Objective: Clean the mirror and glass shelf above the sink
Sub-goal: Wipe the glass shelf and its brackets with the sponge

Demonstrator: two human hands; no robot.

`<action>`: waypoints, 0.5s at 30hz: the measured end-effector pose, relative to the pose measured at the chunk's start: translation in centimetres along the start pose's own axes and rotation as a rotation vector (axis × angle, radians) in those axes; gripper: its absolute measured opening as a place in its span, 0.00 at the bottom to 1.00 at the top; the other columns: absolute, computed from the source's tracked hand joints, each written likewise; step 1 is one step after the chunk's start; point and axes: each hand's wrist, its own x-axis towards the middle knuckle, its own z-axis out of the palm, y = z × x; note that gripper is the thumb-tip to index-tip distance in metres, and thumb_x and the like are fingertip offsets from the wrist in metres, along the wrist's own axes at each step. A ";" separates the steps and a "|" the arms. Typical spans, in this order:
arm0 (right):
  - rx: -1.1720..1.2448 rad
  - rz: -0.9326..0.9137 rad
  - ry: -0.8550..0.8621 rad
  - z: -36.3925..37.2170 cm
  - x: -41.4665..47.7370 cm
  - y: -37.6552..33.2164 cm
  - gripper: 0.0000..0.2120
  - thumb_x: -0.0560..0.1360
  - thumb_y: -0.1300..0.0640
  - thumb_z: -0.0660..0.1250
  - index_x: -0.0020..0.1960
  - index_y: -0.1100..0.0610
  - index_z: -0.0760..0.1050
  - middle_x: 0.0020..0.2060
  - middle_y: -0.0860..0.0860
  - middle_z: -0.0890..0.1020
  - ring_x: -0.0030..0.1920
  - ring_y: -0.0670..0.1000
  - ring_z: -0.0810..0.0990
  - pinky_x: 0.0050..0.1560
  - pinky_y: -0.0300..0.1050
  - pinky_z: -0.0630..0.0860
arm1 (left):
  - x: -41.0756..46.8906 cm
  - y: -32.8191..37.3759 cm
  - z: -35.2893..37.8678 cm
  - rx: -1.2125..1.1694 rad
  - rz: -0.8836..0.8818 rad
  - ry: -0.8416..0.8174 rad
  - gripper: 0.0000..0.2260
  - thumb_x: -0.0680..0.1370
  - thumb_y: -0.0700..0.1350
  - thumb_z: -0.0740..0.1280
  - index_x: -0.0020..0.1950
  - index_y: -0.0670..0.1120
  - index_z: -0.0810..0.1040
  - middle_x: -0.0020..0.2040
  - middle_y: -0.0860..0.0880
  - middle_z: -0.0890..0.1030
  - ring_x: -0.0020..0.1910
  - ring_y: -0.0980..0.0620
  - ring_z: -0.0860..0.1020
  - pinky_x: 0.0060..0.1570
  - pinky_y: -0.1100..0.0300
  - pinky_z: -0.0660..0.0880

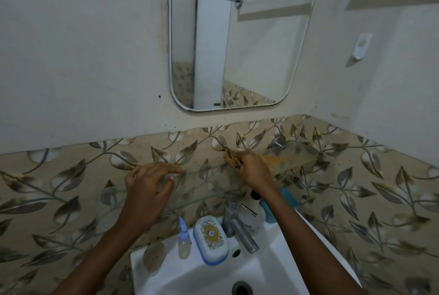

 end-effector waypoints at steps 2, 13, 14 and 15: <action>-0.089 0.014 -0.008 -0.3 0.5 0.6 0.15 0.73 0.67 0.59 0.57 0.61 0.77 0.56 0.62 0.78 0.58 0.61 0.76 0.53 0.52 0.75 | -0.1 0.0 0.4 0.021 0.011 0.002 0.12 0.72 0.53 0.56 0.46 0.58 0.79 0.48 0.61 0.79 0.54 0.56 0.74 0.63 0.51 0.56; -0.227 0.011 -0.094 -2.6 2.1 6.8 0.19 0.78 0.57 0.56 0.68 0.52 0.70 0.61 0.58 0.78 0.65 0.59 0.71 0.62 0.57 0.68 | -0.2 0.0 0.6 0.031 -0.007 0.008 0.13 0.71 0.46 0.59 0.49 0.52 0.82 0.51 0.58 0.79 0.56 0.56 0.72 0.61 0.58 0.52; -0.166 -0.003 -0.102 -2.5 2.0 6.9 0.19 0.79 0.57 0.55 0.69 0.53 0.69 0.61 0.59 0.78 0.61 0.60 0.74 0.58 0.55 0.72 | -0.2 0.1 0.6 0.027 -0.008 0.008 0.13 0.71 0.46 0.59 0.49 0.51 0.82 0.51 0.58 0.79 0.56 0.56 0.72 0.61 0.56 0.53; -0.128 -0.017 -0.099 -2.4 2.0 7.0 0.19 0.79 0.57 0.55 0.69 0.54 0.69 0.60 0.60 0.79 0.58 0.61 0.76 0.55 0.54 0.74 | -0.2 0.1 0.6 0.024 -0.010 0.007 0.13 0.71 0.46 0.59 0.49 0.51 0.82 0.51 0.58 0.79 0.56 0.56 0.72 0.62 0.54 0.54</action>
